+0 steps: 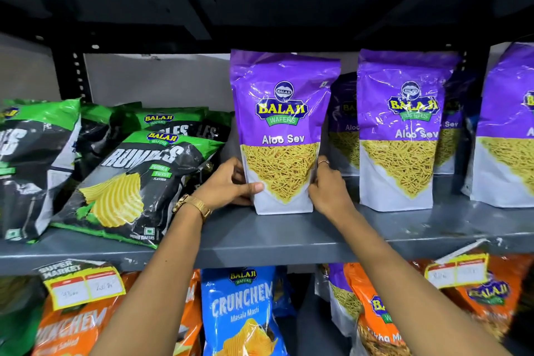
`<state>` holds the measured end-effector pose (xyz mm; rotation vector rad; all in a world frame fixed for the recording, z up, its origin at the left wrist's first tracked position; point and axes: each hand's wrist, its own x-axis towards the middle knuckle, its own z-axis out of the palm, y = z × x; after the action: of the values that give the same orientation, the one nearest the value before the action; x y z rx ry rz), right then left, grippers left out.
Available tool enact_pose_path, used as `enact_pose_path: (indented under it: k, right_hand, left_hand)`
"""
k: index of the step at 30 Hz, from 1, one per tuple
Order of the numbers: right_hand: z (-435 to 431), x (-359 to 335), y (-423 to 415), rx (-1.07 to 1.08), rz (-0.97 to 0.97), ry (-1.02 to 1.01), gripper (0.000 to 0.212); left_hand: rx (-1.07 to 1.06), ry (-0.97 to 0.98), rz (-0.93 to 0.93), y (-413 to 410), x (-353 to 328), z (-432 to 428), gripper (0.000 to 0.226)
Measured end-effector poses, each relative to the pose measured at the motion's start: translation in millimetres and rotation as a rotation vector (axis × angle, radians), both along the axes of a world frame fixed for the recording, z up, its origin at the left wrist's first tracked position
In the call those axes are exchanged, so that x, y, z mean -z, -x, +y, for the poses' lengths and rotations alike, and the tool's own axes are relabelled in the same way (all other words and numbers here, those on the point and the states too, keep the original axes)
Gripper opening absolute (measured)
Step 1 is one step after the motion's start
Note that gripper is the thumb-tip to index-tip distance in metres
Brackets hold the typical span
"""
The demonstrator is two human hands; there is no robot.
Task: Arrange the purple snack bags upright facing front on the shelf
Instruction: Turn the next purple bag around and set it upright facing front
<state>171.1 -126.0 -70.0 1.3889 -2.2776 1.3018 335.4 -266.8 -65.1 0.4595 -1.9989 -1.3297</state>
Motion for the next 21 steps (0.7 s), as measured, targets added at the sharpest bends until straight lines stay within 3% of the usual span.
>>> enact_pose_path:
  k: [21]
  right_hand:
    - [4.2,1.2,5.3,-0.067,-0.131,0.033,0.046]
  left_hand:
    - [-0.007,0.018,0.008,-4.3,-1.5,13.2,0.028]
